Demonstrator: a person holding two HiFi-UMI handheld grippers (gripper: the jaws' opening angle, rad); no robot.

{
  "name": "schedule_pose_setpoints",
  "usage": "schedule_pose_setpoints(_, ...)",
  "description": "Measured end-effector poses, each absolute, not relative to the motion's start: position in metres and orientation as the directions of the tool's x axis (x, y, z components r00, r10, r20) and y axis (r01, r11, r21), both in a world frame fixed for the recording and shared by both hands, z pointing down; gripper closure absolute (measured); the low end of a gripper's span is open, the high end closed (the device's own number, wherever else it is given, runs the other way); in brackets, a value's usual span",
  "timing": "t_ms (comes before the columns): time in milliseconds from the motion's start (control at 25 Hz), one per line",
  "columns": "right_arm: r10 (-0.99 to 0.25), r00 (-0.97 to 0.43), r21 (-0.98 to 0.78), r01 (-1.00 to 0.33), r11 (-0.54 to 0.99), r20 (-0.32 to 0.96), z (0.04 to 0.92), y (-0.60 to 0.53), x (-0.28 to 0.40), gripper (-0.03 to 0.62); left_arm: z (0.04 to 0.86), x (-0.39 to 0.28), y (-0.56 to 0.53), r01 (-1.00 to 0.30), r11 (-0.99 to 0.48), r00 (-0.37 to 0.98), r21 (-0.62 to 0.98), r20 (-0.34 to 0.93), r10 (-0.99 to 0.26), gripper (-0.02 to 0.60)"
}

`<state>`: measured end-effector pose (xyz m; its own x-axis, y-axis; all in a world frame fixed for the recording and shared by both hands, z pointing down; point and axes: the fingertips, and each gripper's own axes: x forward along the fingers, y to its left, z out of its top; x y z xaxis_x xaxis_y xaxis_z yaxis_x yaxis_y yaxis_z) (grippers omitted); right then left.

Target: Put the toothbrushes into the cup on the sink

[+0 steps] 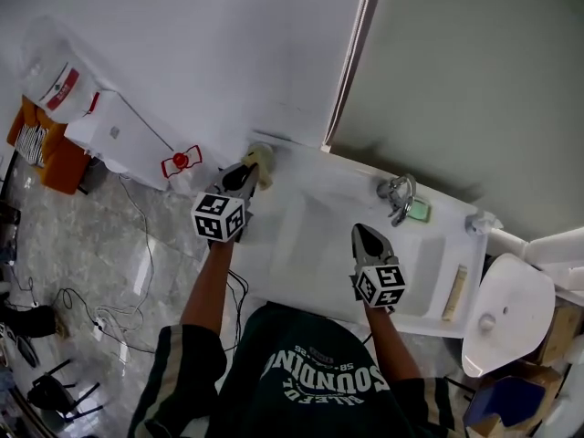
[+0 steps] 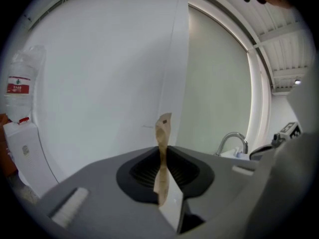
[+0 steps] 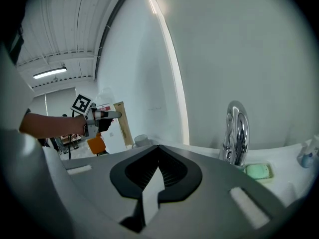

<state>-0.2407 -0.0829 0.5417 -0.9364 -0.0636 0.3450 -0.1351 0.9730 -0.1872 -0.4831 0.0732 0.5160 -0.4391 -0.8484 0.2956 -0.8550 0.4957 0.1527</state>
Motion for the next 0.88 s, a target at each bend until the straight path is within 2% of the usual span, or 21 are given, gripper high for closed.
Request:
schedule_pose_setpoints(520,-0.155,-0.900,-0.183,-0.247,0.952,0.407,0.558,-0.087,-0.233,0.591,0.530,-0.571,0.050,-0.849,0.516,-0.467,0.114,0.297,-0.833,0.488)
schedule_pose_setpoints(880,-0.204,-0.877,-0.183,-0.308,0.934,0.436,0.566,-0.089,-0.215,0.591,0.575,-0.588,0.040,-0.844,0.518,-0.445,0.140,0.357,-0.821,0.488)
